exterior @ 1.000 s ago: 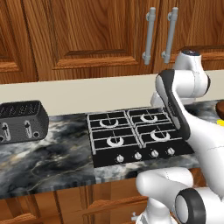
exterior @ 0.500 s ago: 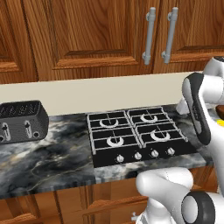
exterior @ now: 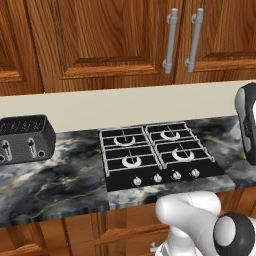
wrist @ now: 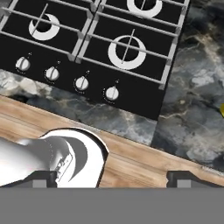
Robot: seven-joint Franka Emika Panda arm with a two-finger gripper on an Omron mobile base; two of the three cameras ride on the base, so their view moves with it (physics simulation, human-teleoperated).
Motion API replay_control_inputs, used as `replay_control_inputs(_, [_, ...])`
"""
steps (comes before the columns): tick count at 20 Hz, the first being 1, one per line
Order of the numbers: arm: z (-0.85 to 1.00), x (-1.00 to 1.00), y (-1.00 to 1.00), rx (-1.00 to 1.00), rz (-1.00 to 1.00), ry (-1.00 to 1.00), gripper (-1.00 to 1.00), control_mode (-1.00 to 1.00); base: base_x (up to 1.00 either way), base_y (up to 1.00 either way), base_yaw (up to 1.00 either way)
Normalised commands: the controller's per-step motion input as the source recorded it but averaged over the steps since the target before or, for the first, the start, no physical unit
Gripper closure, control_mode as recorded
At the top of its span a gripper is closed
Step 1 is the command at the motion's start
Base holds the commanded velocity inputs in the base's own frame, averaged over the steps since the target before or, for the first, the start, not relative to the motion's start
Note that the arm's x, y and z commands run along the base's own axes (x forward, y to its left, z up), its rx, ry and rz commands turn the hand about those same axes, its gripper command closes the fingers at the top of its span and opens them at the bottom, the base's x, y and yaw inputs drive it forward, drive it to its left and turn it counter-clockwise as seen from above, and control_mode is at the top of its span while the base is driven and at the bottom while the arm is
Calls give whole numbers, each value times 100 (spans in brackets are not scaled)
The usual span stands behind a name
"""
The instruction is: Pick the cup and bowl from the counter and place them on the counter next to the sink.
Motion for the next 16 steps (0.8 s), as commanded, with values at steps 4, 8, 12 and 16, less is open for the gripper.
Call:
replay_control_inputs(4, [-3, 0, -58, 0, 4, 22, -100, -100, 0, 0, 0])
replay_control_inputs(8, [-12, 1, -48, 0, 0, 23, -100, -100, 0, 0, 0])
replay_control_inputs(12, [-16, 6, -40, 0, -5, 20, -100, -100, 0, 0, 0])
replay_control_inputs(16, [-15, 7, -38, 1, -11, 7, -100, -100, 0, 0, 0])
